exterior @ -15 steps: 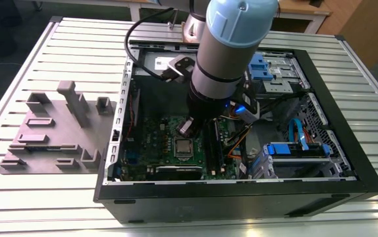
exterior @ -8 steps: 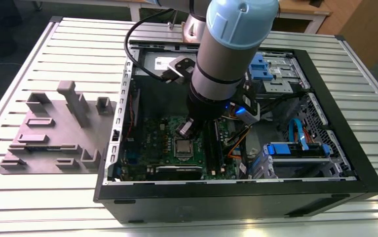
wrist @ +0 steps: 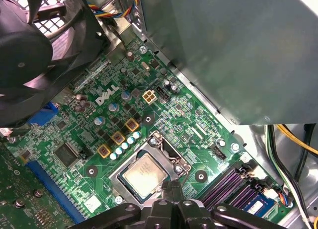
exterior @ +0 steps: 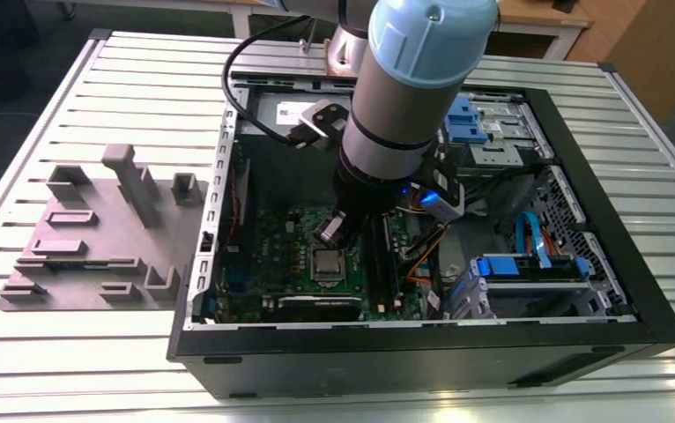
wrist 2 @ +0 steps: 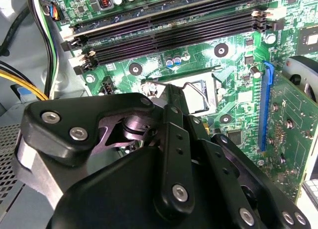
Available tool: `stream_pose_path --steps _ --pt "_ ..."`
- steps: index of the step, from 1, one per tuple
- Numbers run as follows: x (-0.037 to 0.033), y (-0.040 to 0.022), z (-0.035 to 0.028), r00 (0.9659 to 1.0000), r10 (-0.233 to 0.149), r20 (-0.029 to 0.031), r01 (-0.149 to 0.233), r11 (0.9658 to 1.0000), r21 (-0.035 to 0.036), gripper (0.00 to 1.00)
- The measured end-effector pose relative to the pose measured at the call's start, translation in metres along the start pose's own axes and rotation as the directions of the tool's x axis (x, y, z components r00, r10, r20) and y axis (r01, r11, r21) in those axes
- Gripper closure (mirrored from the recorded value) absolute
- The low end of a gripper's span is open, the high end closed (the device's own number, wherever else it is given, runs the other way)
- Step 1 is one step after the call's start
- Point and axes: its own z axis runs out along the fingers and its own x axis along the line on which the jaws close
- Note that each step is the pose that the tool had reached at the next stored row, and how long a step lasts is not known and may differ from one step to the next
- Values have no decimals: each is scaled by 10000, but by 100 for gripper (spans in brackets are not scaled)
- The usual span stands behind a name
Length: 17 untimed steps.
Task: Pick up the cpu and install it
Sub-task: 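Install the first cpu locking lever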
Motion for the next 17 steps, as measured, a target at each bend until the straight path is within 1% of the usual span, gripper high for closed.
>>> stream_pose_path --steps 10,17 --pt "1 -1 2 10000 30 2 -30 10000 0 90" --pt "6 -8 27 10000 91 0 -91 10000 6 90"
